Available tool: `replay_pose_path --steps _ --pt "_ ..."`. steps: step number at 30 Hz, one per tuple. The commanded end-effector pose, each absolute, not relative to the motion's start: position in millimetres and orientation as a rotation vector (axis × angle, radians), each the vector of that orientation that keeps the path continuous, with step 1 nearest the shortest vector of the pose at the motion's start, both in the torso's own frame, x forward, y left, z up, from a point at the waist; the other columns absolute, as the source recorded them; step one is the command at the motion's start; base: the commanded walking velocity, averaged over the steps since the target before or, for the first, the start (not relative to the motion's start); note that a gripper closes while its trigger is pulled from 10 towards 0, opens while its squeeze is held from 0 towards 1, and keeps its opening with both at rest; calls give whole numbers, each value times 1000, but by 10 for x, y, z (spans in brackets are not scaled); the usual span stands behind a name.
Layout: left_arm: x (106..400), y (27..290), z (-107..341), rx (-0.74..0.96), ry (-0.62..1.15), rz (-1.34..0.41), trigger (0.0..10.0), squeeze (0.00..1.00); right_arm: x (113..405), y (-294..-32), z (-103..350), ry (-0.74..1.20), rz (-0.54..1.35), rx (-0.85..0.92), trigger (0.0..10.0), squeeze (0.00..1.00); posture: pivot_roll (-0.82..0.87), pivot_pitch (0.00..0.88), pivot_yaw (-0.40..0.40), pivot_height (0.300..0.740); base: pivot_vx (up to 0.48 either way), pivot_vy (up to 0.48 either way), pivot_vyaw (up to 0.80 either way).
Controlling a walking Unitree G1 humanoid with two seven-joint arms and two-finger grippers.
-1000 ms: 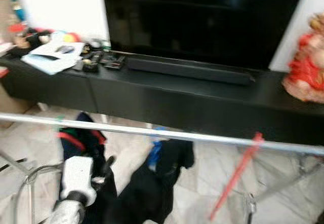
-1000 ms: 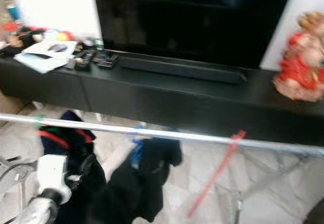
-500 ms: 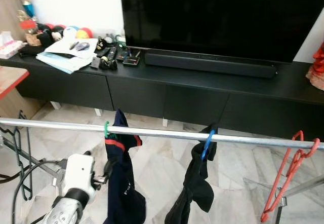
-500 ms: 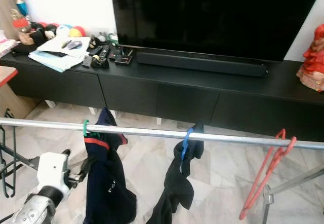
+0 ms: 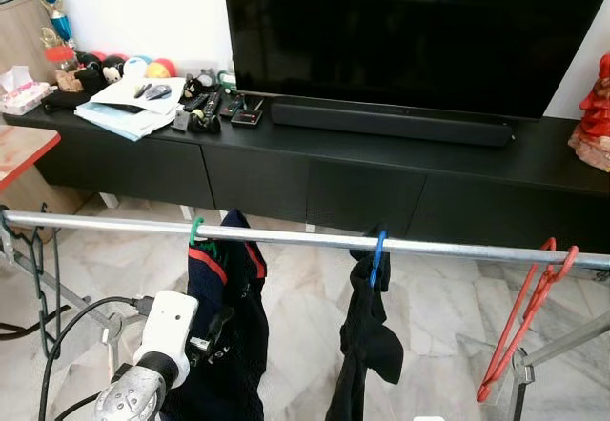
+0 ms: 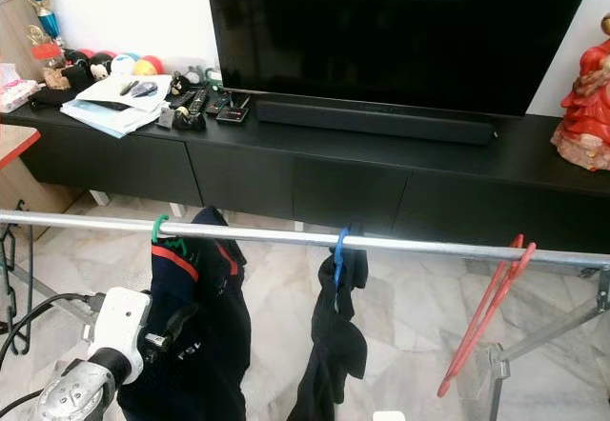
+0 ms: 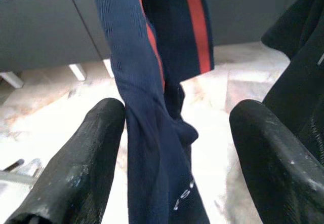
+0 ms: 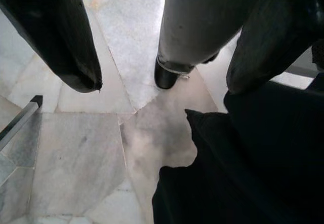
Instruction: Hang hanger
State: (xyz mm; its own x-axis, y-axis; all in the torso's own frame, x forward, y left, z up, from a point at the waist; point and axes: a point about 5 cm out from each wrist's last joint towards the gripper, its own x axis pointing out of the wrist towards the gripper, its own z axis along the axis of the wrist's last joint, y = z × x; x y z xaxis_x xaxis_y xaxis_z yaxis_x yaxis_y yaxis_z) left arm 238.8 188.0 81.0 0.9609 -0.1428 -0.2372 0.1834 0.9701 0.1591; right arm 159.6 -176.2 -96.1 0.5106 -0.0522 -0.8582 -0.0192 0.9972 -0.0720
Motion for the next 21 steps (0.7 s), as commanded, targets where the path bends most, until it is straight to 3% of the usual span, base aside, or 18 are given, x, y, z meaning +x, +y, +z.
replay_pose_path --steps 1,2,3,4,5,12,21 --pt "2429 1915 723 199 292 -152 10000 0 1575 -1764 -970 1044 -28 -69 10000 0 -18 59 15 740 0 0 0" --pt "2457 1917 705 220 301 -158 10000 0 1575 -1763 -970 1044 -28 -69 10000 0 -20 59 15 740 0 0 0" --pt "2475 1909 700 216 306 -164 4706 0 1574 -1764 -970 1043 -28 -70 10000 0 -21 60 14 740 0 0 0" --pt "2503 1899 699 205 309 -167 1922 0 1573 -1765 -970 1043 -28 -70 10000 0 -21 60 14 740 0 0 0" --pt "2536 1890 707 198 305 -169 0 0 1572 -1765 -970 1042 -29 -70 10000 0 -22 58 13 740 0 0 0" --pt "2772 1868 796 149 256 -165 0 0 1562 -1759 -974 1043 -31 -69 10000 0 -33 60 13 740 0 0 0" --pt "2850 1968 817 189 260 -102 0 0 1560 -1753 -976 1044 -32 -68 10000 0 -28 60 10 740 0 0 0"
